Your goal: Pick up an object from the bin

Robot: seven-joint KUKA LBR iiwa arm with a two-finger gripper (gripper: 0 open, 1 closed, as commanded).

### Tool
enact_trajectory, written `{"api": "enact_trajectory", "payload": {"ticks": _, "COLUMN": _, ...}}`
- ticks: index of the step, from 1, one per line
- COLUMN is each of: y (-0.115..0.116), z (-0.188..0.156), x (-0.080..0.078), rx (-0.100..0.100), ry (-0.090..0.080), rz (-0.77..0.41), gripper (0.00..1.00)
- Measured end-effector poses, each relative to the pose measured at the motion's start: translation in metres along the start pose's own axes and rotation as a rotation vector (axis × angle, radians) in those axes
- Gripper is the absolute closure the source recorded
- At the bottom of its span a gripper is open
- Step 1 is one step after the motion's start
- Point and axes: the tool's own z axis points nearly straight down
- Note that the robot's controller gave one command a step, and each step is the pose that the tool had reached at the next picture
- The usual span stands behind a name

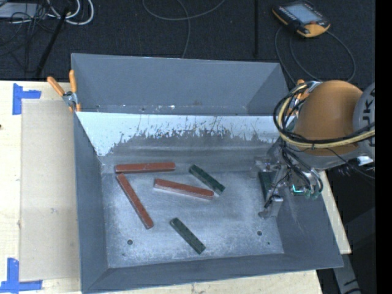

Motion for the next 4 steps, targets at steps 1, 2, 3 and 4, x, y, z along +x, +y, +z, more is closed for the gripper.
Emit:
{"api": "enact_trajectory", "payload": {"ticks": 1, "y": 0.0, "z": -0.005, "x": -0.002, "rx": 0.001, "ry": -0.007, "rz": -0.003, "gripper": 0.0}}
{"api": "enact_trajectory", "payload": {"ticks": 2, "y": 0.066, "z": 0.041, "x": -0.007, "rx": 0.001, "ry": -0.009, "rz": 0.012, "gripper": 0.0}}
{"api": "enact_trajectory", "payload": {"ticks": 3, "y": 0.122, "z": 0.03, "x": -0.066, "rx": 0.002, "ry": -0.013, "rz": -0.072, "gripper": 0.0}}
{"api": "enact_trajectory", "payload": {"ticks": 4, "y": 0.128, "z": 0.039, "x": -0.059, "rx": 0.002, "ry": -0.016, "rz": -0.03, "gripper": 0.0}}
